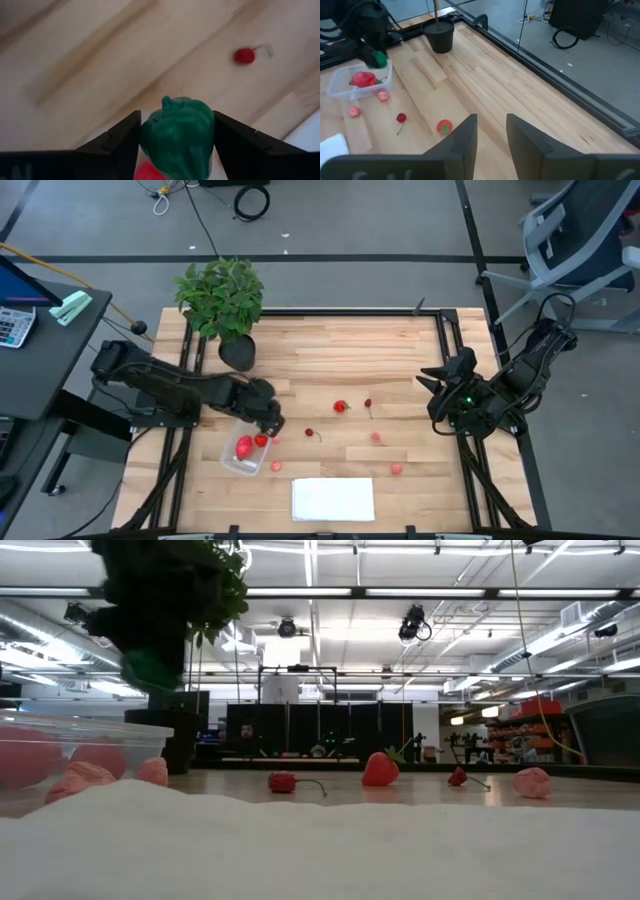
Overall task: Pick and placing Produce into tupperware
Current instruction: Put the green bell pepper into the transparent bin, then put the pink peach into the transparent bin
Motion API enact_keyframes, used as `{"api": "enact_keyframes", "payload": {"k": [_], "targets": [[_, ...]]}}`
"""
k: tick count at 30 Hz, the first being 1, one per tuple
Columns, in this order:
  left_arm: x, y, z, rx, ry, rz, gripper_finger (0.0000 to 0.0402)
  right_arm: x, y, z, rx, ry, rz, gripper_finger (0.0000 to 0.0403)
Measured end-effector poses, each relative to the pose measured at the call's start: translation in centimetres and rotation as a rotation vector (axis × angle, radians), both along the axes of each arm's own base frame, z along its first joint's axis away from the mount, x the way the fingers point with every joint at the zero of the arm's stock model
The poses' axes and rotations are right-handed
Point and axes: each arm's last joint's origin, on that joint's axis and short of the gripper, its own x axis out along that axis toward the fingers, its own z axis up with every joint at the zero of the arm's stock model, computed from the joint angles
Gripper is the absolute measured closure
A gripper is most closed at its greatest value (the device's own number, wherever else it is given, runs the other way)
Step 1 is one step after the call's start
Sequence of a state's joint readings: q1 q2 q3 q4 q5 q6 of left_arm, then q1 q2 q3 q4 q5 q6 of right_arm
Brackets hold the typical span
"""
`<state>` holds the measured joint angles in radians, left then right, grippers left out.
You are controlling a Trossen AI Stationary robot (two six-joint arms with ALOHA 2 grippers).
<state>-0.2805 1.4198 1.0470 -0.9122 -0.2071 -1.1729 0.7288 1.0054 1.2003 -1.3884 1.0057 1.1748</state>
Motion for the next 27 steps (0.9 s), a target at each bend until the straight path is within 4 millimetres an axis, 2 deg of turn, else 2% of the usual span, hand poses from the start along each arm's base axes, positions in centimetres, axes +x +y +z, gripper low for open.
{"api": "enact_keyframes", "payload": {"k": [5, 13, 20, 27], "targets": [[-1.6, -2.5, -0.1, -0.023, 0.052, 0.039, 0.0184, 0.0, 0.0, 0.0, 0.009, 0.001, 0.003, 0.0292], [-3.0, -4.7, -0.5, -0.021, 0.089, 0.063, 0.0126, 0.0, 0.1, 0.0, 0.013, 0.003, 0.005, 0.0292], [-3.1, -5.2, -1.1, -0.03, 0.069, 0.038, 0.0084, 0.0, 0.1, 0.0, 0.013, 0.003, 0.005, 0.0292], [-2.7, -5.2, -2.6, -0.049, 0.016, -0.013, 0.0009, 0.0, 0.1, 0.0, 0.013, 0.003, 0.005, 0.0292]]}}
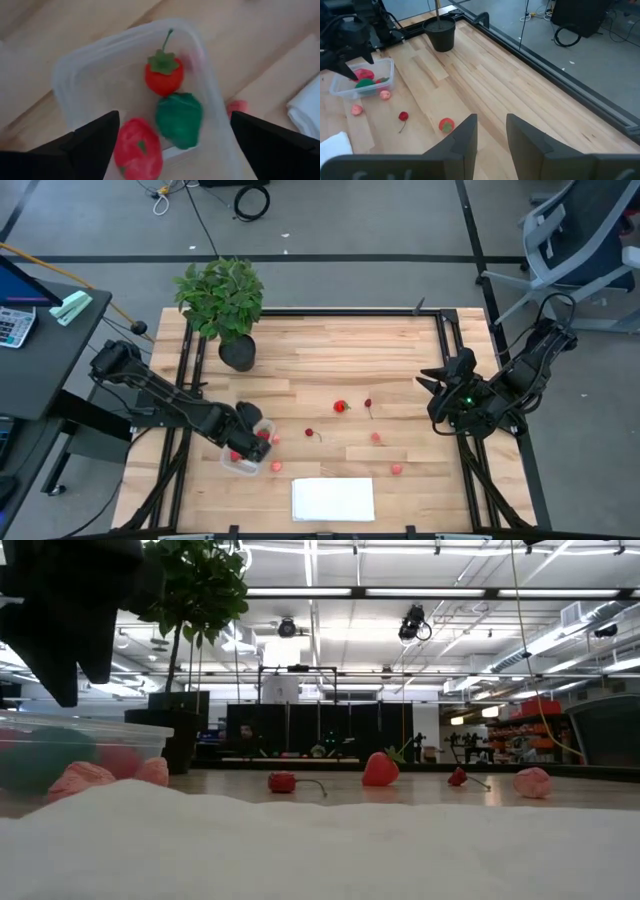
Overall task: Pick and placing Produce into tupperware
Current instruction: Put the pink peach into the transparent bin
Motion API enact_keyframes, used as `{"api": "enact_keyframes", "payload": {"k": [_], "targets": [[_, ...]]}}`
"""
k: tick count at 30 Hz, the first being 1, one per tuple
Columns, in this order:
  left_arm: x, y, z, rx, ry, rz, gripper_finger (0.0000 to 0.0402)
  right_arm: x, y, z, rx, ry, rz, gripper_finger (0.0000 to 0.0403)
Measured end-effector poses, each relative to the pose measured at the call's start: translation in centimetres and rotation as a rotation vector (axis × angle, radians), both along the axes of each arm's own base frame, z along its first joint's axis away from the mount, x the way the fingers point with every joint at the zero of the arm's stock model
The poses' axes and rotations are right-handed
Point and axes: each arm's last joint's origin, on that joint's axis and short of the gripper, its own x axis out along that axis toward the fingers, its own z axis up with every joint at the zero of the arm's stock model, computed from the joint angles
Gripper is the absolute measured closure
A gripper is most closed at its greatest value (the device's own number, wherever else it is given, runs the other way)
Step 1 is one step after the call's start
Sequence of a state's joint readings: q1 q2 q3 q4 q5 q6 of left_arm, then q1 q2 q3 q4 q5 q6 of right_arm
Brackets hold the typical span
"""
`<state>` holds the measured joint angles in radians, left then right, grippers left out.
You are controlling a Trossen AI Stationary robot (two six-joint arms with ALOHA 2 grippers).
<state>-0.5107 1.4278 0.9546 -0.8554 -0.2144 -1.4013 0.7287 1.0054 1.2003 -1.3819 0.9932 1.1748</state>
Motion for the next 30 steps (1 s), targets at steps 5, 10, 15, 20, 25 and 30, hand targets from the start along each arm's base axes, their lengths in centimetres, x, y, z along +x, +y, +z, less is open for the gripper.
{"api": "enact_keyframes", "payload": {"k": [5, 10, 15, 20, 25, 30], "targets": [[1.0, 0.4, 1.4, 0.003, -0.042, -0.05, 0.0024, 0.0, 0.0, 0.0, 0.0, 0.0, 0.0, 0.0292], [2.2, 1.3, 3.3, 0.015, -0.088, -0.091, 0.0029, 0.0, 0.0, 0.0, 0.0, 0.0, 0.0, 0.0292], [3.6, 2.2, 4.0, 0.033, -0.179, -0.138, 0.0024, 0.0, 0.0, 0.0, 0.0, 0.0, 0.0, 0.0292], [4.9, 2.4, 4.0, 0.104, -0.246, -0.301, 0.0028, 0.0, 0.0, 0.0, 0.0, 0.0, 0.0, 0.0292], [6.3, 2.0, 4.1, 0.144, -0.35, -0.402, 0.0032, 0.0, 0.0, 0.0, 0.0, 0.0, 0.0, 0.0292], [7.0, 2.2, 4.3, 0.195, -0.407, -0.46, 0.0033, 0.0, 0.0, 0.0, 0.0, 0.0, 0.0, 0.0292]]}}
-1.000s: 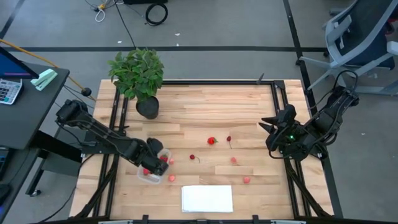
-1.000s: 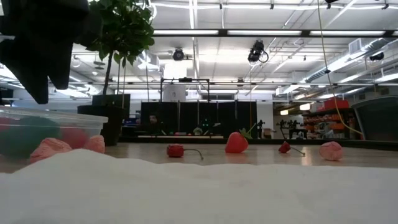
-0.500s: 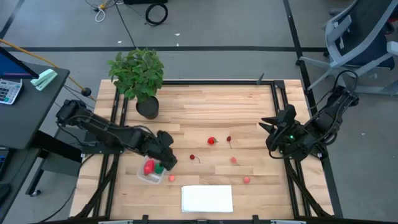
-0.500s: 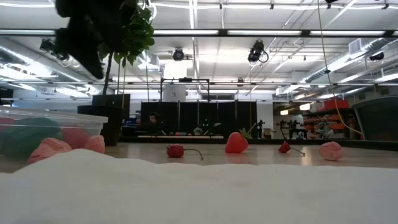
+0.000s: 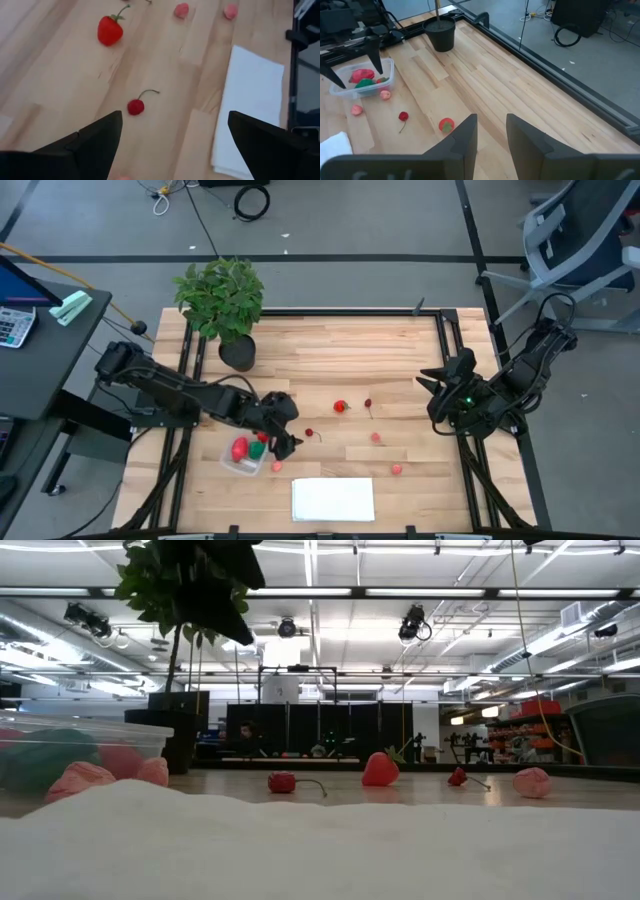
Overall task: Pick and placing Produce into tupperware
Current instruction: Put the pink peach into the transparent bin
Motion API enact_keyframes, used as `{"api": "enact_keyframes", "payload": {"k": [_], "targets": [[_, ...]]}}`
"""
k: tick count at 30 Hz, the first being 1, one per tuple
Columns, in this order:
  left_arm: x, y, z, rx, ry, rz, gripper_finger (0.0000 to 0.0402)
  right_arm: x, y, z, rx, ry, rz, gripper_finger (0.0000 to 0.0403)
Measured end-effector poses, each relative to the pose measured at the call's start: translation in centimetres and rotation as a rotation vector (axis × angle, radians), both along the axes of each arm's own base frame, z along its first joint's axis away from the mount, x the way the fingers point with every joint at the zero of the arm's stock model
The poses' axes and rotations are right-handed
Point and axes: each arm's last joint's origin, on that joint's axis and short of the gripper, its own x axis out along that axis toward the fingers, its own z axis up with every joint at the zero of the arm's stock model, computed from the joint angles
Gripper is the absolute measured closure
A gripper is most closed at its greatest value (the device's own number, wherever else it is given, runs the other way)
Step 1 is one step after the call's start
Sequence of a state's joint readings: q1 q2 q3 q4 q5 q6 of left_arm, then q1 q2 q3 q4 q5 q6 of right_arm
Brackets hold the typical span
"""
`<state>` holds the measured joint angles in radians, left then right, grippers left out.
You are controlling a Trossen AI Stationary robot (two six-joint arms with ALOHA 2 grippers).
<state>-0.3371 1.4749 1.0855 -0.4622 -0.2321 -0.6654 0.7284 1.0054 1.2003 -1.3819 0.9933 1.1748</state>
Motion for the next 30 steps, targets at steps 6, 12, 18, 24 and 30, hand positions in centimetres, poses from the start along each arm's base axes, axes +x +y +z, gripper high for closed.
{"api": "enact_keyframes", "payload": {"k": [6, 12, 18, 24, 30], "targets": [[0.3, -0.1, 0.3, 0.043, -0.046, -0.06, 0.003, 0.0, 0.0, 0.0, 0.0, 0.0, 0.0, 0.0292], [0.5, -0.5, 0.6, 0.03, -0.089, -0.07, 0.0029, 0.0, 0.0, 0.0, -0.014, -0.004, -0.001, 0.0291], [0.5, -0.7, 0.6, 0.013, -0.092, -0.059, 0.0028, 0.0, -0.1, 0.1, -0.087, 0.015, 0.025, 0.0291], [0.7, -0.1, 0.6, -0.01, -0.09, -0.007, 0.0035, 0.3, 0.1, 0.3, -0.027, -0.082, -0.029, 0.0291], [0.9, 1.0, 0.6, -0.006, -0.086, 0.028, 0.0037, 0.7, 0.4, 0.5, -0.017, -0.1, -0.006, 0.0291]]}}
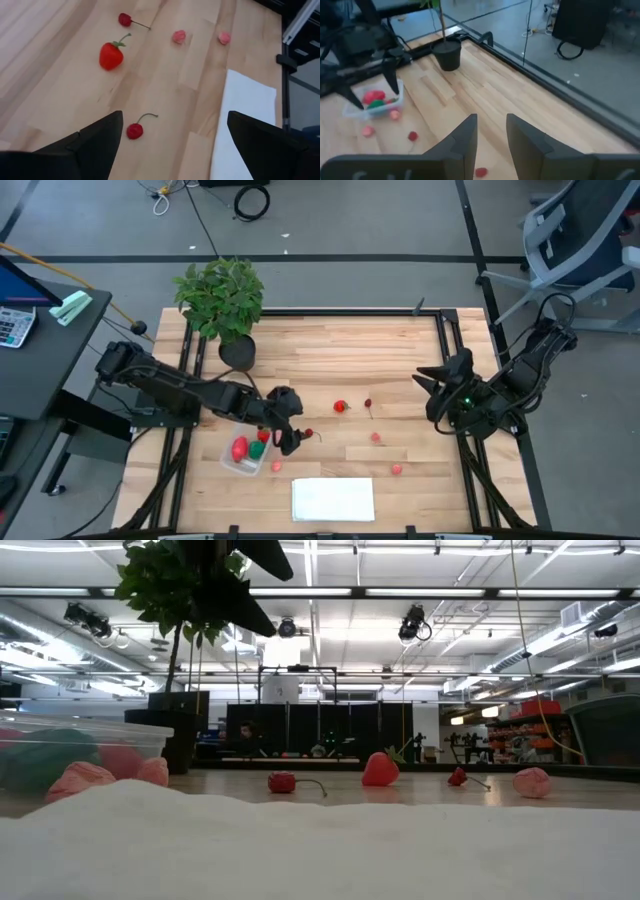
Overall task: Pick and placing Produce into tupperware
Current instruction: Put the pink peach into the transparent bin
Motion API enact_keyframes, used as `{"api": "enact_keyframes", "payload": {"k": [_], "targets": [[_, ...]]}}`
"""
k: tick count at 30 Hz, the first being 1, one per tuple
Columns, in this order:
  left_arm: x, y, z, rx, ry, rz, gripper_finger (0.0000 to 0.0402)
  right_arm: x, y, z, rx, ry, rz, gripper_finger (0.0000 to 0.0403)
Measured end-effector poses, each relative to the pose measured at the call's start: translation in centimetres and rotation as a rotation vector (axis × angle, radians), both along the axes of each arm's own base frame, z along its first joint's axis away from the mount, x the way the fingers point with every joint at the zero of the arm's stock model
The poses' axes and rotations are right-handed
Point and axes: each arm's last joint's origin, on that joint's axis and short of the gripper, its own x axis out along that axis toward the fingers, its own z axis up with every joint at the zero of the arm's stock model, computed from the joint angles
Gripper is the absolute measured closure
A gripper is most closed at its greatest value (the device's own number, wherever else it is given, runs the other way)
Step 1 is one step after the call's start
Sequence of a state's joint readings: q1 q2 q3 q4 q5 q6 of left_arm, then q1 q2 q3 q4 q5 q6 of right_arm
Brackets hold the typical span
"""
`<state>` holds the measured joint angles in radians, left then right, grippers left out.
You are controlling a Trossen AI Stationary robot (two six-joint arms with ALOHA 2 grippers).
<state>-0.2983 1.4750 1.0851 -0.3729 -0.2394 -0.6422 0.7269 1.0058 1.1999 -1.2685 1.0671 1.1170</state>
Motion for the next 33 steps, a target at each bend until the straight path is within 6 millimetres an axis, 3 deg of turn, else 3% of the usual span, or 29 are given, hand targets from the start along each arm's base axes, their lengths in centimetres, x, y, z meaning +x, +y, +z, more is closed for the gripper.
{"api": "enact_keyframes", "payload": {"k": [7, 11, 14, 18, 23, 27, 33], "targets": [[-0.1, 0.8, -0.3, 0.011, 0.038, 0.024, 0.0037, 0.4, 0.7, -0.6, 0.079, 0.141, 0.126, 0.0291], [-0.3, 1.3, -0.5, 0.041, 0.081, 0.021, 0.0037, 1.4, 2.7, -2.1, 0.176, 0.234, 0.244, 0.0291], [-0.3, 1.4, -0.5, 0.077, 0.086, -0.012, 0.0037, 2.9, 4.9, -4.4, 0.195, 0.309, 0.349, 0.0291], [-0.1, 1.3, 0.1, 0.113, 0.07, -0.053, 0.0037, 4.4, 7.7, -8.7, 0.183, 0.467, 0.474, 0.0284], [0.1, 1.3, 1.1, 0.15, 0.043, -0.092, 0.0037, 5.6, 9.5, -13.7, 0.143, 0.681, 0.483, 0.0265], [0.2, 1.3, 1.3, 0.164, 0.038, -0.106, 0.0037, 6.5, 10.3, -16.0, 0.167, 0.795, 0.496, 0.0241], [0.1, 1.3, 1.2, 0.162, 0.044, -0.103, 0.0037, 8.1, 12.1, -17.4, 0.234, 0.756, 0.6, 0.0204]]}}
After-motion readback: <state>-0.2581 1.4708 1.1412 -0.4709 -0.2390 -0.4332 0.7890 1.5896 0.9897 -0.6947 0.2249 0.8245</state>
